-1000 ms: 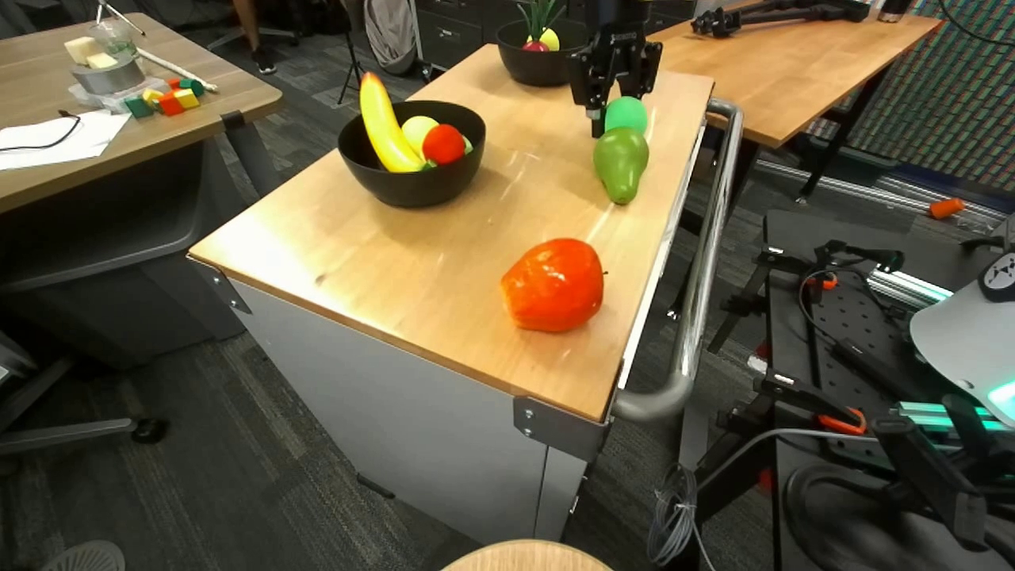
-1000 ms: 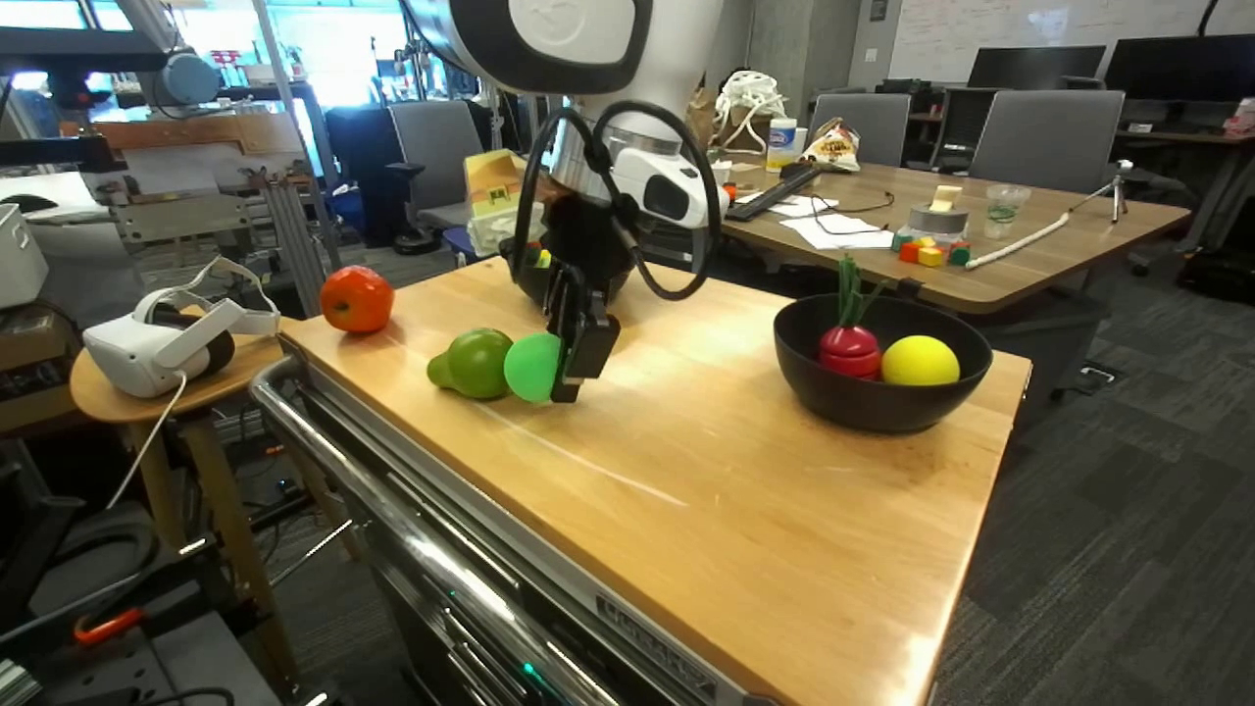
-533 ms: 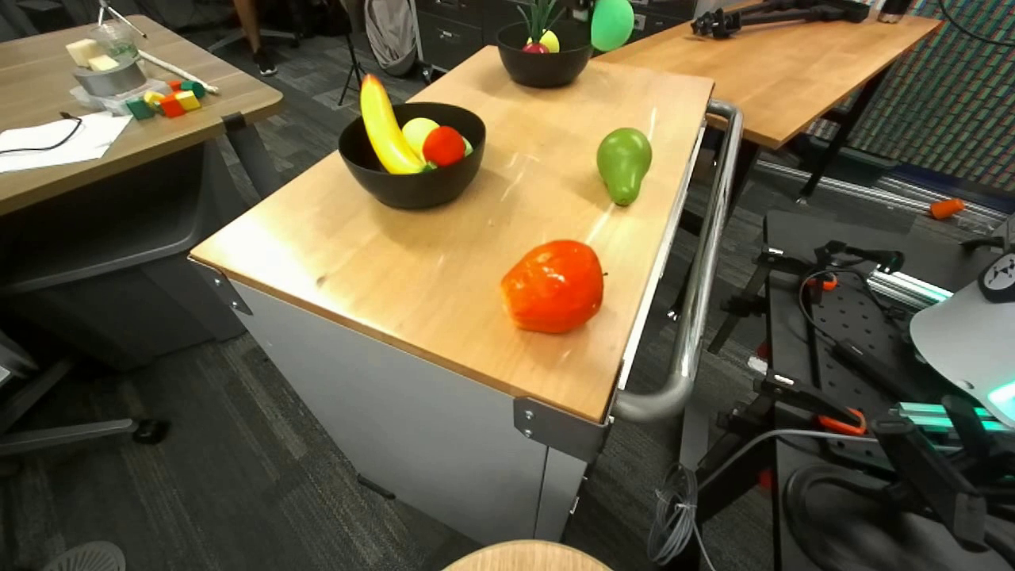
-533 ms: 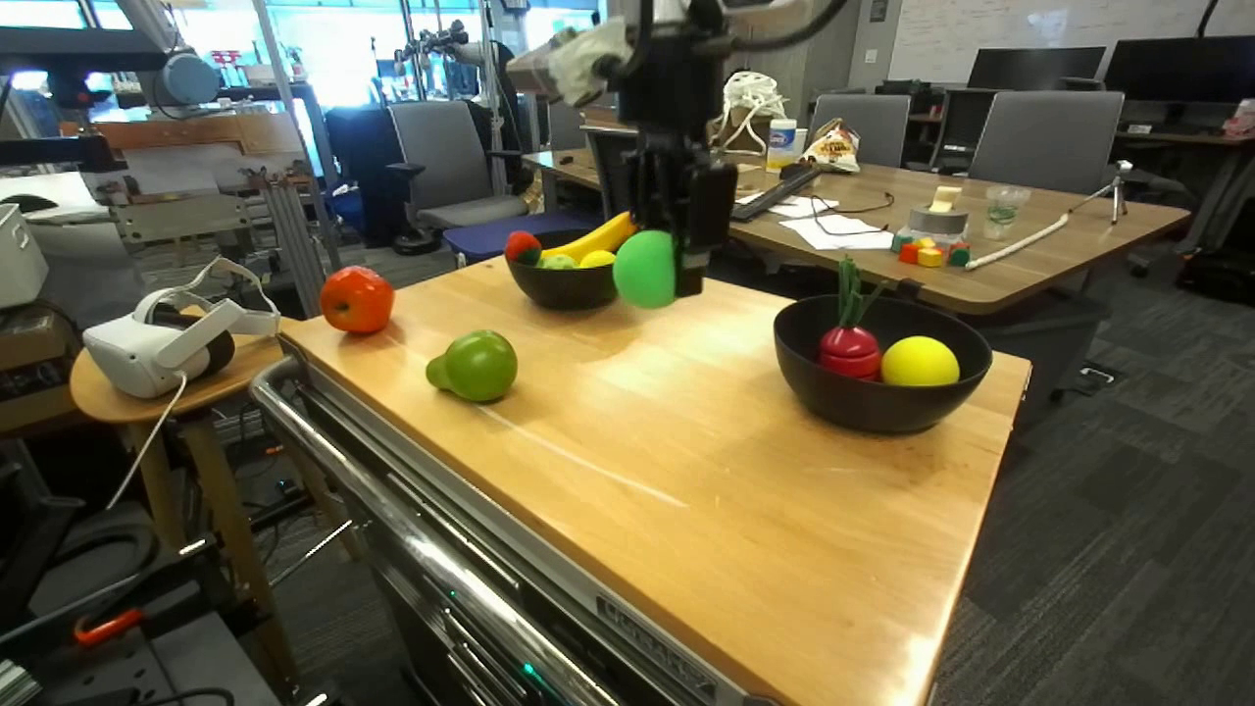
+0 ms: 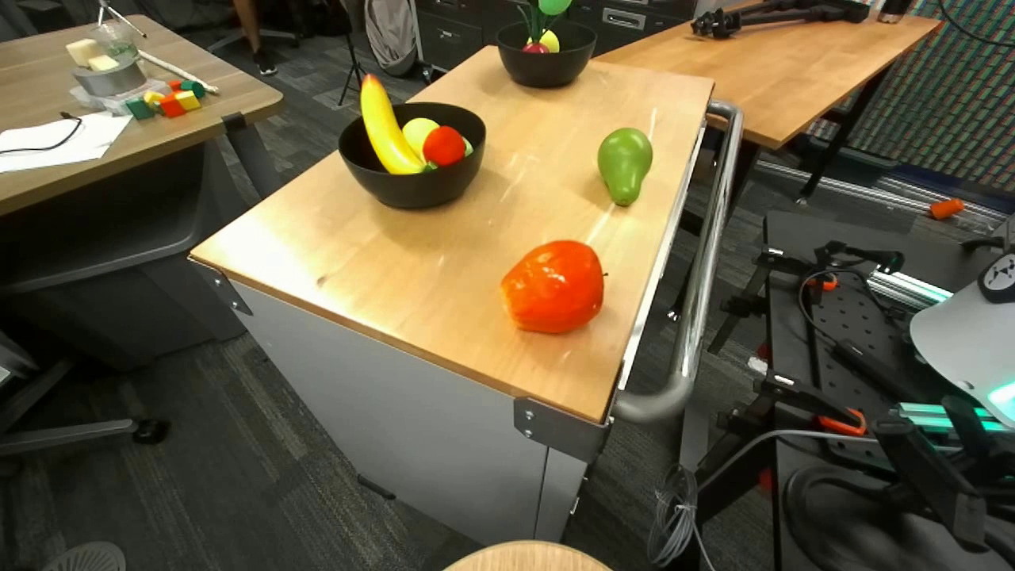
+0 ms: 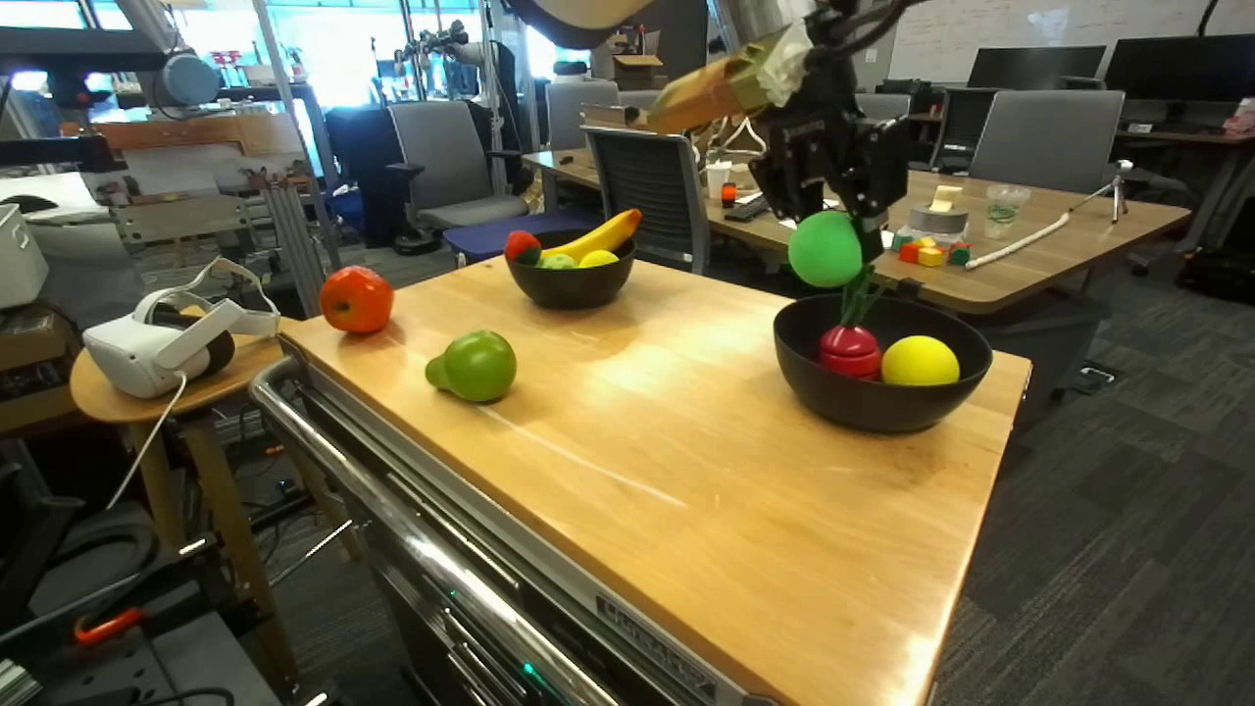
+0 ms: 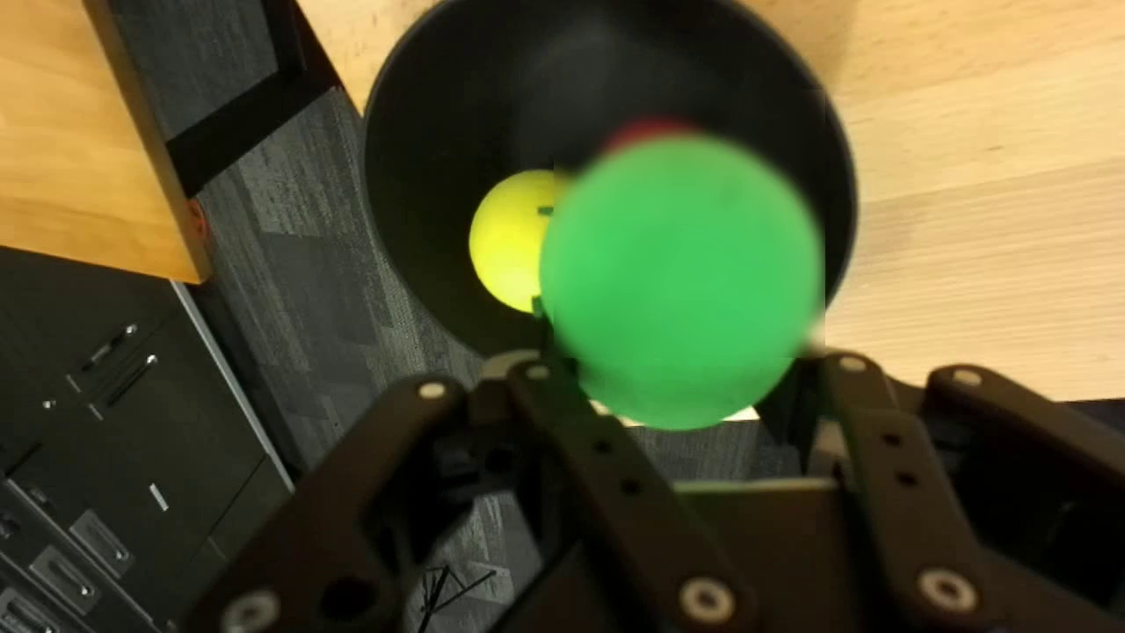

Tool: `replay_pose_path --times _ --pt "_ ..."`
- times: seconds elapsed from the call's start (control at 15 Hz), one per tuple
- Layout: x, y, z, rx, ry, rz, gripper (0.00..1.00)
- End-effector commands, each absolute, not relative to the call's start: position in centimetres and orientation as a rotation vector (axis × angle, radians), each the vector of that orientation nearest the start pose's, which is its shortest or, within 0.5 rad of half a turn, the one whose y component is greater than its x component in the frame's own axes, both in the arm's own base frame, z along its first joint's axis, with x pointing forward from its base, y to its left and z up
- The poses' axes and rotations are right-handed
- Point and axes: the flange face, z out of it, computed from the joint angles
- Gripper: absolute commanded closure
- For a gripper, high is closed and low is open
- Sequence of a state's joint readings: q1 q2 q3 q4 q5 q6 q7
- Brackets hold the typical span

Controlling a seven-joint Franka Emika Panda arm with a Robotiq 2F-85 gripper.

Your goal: Put the fruits and vegetables in the black bowls

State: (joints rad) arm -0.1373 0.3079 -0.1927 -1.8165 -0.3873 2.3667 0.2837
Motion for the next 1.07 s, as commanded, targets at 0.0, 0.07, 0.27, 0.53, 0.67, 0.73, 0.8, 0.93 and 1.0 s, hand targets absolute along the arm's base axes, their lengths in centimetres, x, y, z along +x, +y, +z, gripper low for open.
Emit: replay_pose_path --times 0.0,0.07,0.27,0.53,0.67,0.73,0.8,0.93,1.0 --pt "65.4 -23.6 38.5 -3.502 0.591 -0.466 0.79" --pt "65.7 -24.2 37.8 -3.520 0.591 -0.464 0.79" --pt "66.0 -25.4 36.6 -3.530 0.617 -0.455 0.32" --pt "65.4 -24.8 36.8 -3.501 0.612 -0.451 0.13" --pt "65.1 -23.6 37.9 -3.499 0.581 -0.464 0.00" --pt "64.8 -22.8 38.8 -3.498 0.575 -0.474 0.00" --pt "64.6 -22.0 39.6 -3.484 0.575 -0.499 0.00" --pt "63.5 -19.4 42.2 -3.422 0.538 -0.537 0.00" --pt "62.6 -17.3 43.7 -3.368 0.493 -0.570 0.00"
